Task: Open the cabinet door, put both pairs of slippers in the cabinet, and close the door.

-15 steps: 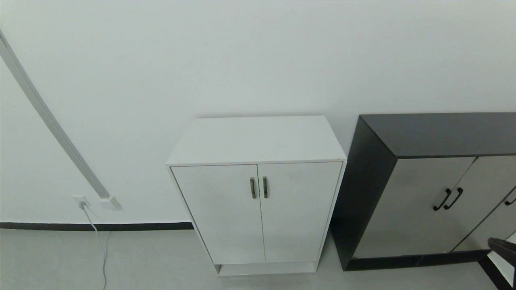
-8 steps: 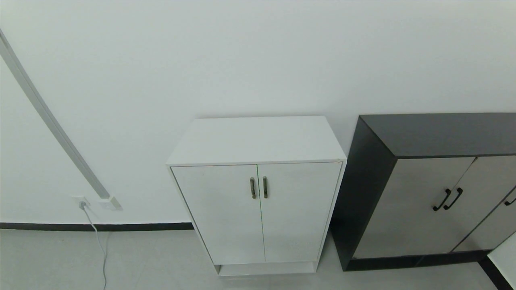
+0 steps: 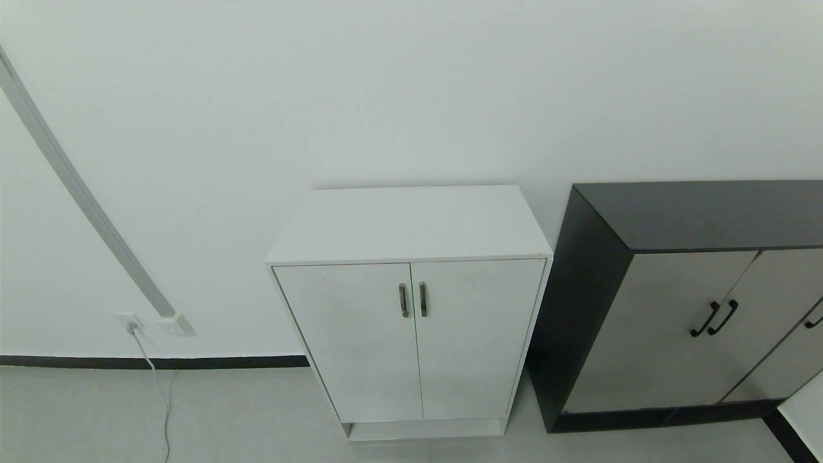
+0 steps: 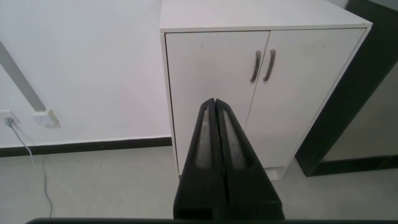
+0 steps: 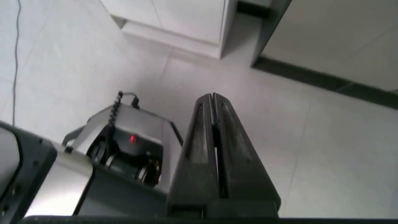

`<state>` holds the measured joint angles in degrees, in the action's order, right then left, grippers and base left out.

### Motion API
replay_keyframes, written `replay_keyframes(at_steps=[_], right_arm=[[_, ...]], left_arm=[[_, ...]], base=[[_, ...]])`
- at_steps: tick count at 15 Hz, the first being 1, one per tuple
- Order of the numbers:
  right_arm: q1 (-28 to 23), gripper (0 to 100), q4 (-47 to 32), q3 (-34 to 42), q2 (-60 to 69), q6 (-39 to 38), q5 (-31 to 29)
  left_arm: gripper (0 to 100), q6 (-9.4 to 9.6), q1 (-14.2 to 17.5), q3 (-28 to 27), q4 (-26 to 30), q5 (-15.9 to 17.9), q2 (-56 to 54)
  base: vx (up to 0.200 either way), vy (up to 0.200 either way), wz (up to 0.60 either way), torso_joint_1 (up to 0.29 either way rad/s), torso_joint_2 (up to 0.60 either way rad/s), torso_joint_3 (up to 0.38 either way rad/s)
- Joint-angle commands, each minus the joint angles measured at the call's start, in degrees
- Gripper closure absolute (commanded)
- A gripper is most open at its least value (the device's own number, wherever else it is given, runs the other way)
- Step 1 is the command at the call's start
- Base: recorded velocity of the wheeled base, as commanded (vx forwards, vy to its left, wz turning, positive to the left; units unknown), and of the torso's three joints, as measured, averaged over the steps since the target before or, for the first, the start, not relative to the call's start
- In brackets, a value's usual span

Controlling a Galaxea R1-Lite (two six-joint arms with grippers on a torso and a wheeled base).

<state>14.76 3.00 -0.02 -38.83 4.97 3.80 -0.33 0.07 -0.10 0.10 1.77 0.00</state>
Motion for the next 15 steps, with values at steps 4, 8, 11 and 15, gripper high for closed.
replay_keyframes(at_steps=[4, 8, 11, 15], right_arm=[[0.09, 100, -0.45, 0.02, -0.99, -0.49, 0.59], [1.41, 100, -3.53, -0.15, 0.95, -2.42, 2.09], [-0.88, 100, -3.53, -0.15, 5.25, -2.51, 2.09], [-6.15, 100, -3.44, -0.06, 12.55, -2.51, 2.0]], left_arm=[[100, -0.02, 0.01, 0.01, -0.01, -0.01, 0.0], [100, -0.11, 0.01, 0.1, -0.01, -0.01, 0.0], [100, -0.11, 0.01, 0.01, -0.01, -0.01, 0.09], [100, -0.11, 0.01, 0.01, -0.01, -0.01, 0.09]], base=[[0.0, 0.0, 0.0, 0.0, 0.0, 0.0], [0.0, 0.0, 0.0, 0.0, 0.0, 0.0], [0.0, 0.0, 0.0, 0.0, 0.0, 0.0], [0.0, 0.0, 0.0, 0.0, 0.0, 0.0]])
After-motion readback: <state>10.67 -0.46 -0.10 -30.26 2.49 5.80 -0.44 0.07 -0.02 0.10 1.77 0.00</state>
